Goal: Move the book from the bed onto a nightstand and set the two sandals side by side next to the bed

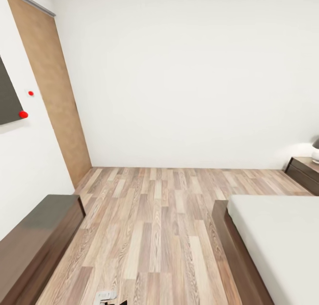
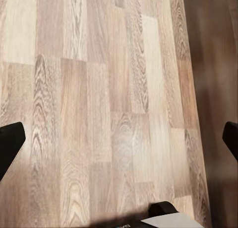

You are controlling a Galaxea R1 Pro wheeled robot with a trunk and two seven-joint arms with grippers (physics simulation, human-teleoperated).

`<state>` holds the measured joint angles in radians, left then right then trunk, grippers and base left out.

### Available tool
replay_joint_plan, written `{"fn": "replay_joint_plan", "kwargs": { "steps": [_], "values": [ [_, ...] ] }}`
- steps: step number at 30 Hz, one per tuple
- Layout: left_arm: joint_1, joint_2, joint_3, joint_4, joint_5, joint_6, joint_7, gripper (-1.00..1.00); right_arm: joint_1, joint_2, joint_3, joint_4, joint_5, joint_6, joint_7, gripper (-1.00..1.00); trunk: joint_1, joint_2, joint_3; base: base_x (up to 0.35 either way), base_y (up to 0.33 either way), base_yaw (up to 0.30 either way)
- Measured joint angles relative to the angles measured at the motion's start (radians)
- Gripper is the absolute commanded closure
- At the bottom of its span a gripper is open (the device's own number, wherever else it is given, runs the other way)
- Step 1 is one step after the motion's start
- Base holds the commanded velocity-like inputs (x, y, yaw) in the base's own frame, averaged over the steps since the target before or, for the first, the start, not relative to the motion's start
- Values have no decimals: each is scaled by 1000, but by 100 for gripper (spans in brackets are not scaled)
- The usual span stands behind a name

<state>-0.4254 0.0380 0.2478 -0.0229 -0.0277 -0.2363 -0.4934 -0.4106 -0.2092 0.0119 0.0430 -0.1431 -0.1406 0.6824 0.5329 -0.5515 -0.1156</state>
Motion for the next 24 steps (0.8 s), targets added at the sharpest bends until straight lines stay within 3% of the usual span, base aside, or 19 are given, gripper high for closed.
{"fn": "replay_joint_plan", "kwargs": {
  "steps": [24],
  "values": [
    [0,-1,0,0,0,0,1,-100,0,0,0,0,0,1,0,-100,0,0,0,333,0,0]
  ]
}}
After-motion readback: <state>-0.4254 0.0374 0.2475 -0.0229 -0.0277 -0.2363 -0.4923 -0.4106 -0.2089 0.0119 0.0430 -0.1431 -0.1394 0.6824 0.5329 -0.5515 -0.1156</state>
